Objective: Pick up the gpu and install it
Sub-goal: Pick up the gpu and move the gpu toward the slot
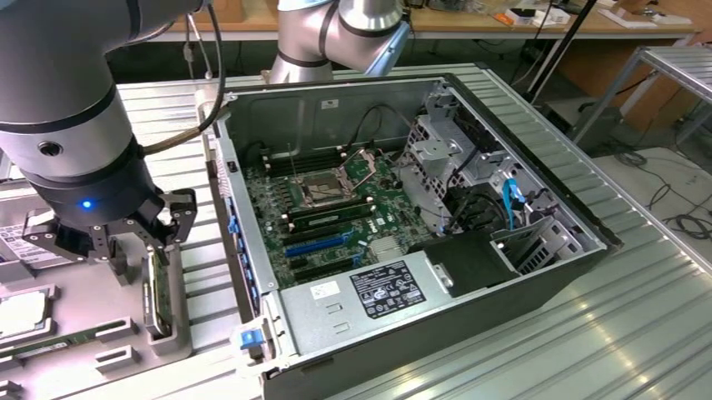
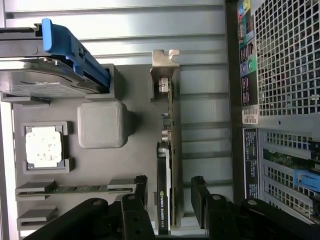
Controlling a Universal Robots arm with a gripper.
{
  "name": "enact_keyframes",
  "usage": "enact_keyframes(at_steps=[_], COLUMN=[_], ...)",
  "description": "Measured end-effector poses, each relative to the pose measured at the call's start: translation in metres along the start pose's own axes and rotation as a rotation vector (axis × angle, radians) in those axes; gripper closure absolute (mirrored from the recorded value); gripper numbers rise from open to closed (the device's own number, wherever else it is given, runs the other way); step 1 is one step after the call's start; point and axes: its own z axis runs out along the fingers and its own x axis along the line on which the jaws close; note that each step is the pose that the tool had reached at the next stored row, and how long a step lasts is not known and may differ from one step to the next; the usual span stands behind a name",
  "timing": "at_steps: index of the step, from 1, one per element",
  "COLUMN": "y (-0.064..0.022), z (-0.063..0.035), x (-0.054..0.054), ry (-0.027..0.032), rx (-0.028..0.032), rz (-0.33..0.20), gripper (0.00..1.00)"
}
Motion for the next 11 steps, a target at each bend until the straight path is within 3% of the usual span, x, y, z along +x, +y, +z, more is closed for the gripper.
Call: enact_keyframes(at_steps=[11], y=[-0.0006], z=[0.0118], x=[0.001], ry=[0.0000], rx=[0.0000], rz=[0.000], gripper=[0.52])
